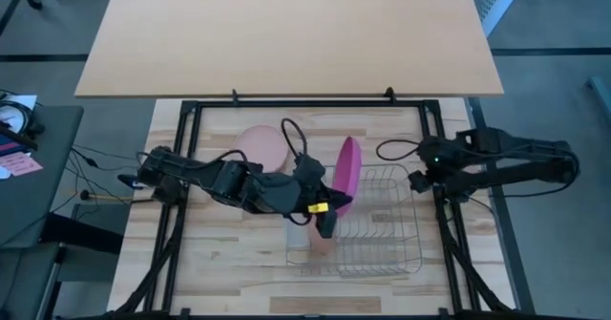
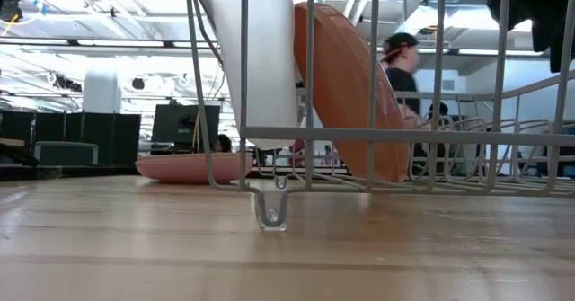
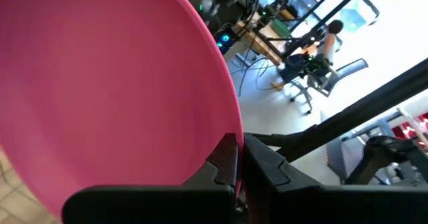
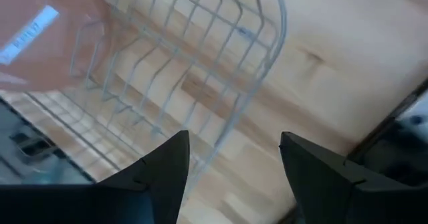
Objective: Sort dishes
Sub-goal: Put the pink plate in the dish rack
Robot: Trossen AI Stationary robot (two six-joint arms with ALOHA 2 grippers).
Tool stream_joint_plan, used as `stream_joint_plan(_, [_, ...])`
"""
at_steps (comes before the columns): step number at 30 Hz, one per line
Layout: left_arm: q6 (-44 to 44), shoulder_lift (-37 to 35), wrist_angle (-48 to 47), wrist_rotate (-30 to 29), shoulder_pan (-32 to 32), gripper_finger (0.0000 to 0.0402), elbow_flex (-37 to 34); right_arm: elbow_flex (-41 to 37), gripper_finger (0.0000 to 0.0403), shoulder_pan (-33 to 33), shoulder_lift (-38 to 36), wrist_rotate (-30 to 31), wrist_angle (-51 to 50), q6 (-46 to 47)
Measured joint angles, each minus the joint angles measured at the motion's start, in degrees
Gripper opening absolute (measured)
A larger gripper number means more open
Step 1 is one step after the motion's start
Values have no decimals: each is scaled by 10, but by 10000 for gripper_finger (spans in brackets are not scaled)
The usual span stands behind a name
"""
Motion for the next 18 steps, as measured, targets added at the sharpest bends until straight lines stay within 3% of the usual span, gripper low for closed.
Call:
stream_joint_plan(7, [8,-26,-41,21,24,0,0,-53,213,75,-16,-4,25,134])
stream_joint_plan(18, [40,-44,-59,53,59,0,0,-93,65,162,16,51,116,229])
